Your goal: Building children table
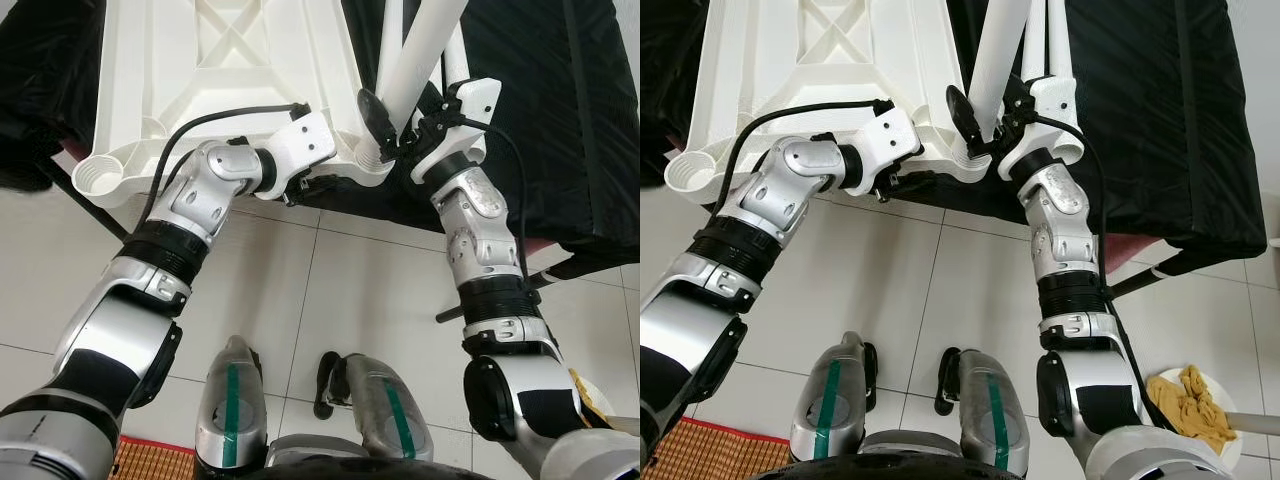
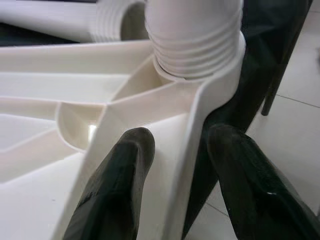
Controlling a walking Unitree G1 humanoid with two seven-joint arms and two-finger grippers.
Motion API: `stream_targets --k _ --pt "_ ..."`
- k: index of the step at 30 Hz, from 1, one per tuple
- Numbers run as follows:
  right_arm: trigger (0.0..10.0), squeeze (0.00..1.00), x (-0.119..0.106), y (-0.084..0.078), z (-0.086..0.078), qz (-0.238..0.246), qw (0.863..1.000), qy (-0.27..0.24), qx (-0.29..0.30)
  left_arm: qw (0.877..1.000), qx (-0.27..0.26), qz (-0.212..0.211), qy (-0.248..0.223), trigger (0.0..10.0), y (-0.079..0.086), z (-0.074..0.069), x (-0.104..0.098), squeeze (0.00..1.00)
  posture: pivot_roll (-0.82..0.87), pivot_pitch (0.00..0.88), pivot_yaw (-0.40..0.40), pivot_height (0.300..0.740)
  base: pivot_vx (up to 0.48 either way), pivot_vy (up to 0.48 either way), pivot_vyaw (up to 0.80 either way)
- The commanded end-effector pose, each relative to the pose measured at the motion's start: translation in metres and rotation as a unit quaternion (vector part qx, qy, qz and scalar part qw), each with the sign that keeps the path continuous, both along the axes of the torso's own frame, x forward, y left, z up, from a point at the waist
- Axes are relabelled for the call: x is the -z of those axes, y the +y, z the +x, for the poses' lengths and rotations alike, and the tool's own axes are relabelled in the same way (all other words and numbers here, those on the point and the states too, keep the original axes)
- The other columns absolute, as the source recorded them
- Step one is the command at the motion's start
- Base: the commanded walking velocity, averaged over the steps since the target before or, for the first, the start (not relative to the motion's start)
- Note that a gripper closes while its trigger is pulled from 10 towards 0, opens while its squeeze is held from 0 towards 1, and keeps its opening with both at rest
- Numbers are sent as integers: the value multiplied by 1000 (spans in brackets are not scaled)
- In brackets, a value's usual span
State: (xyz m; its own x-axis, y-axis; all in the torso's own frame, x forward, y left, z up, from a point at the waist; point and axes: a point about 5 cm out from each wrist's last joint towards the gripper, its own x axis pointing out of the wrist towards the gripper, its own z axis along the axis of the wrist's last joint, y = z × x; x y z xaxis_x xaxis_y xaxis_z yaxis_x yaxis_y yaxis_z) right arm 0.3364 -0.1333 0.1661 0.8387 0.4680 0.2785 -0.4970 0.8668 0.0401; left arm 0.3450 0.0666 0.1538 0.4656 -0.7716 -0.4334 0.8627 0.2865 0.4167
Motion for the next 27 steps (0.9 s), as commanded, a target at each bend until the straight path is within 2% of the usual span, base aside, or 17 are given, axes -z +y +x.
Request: stream_targets --k 1,11,12,16,21,27 --pt "10000 0 2 -1 1 -1 1000 9 -6 999 -17 -6 -30 10000 -1 6 -8 0 18 47 -41 740 0 0 0" --pt "10000 0 4 0 2 -1 1000 9 -2 999 -17 -34 -20 10000 -2 6 -14 0 9 57 -2 740 0 0 0" --pt "10000 0 6 0 2 0 1000 9 1 999 -13 -43 -6 10000 -3 5 -13 0 -10 61 40 740 0 0 0" --pt "10000 0 9 -2 1 -3 1000 8 6 999 -10 -48 2 10000 -4 5 -13 0 -36 56 78 740 0 0 0" --pt "10000 0 11 -6 1 0 1000 10 18 999 -3 -47 0 10000 -3 7 -14 0 -39 48 73 740 0 0 0" --pt "10000 0 13 -1 1 -2 1000 11 8 998 -29 -61 -5 10000 1 13 -19 0 -61 24 80 740 0 0 0"
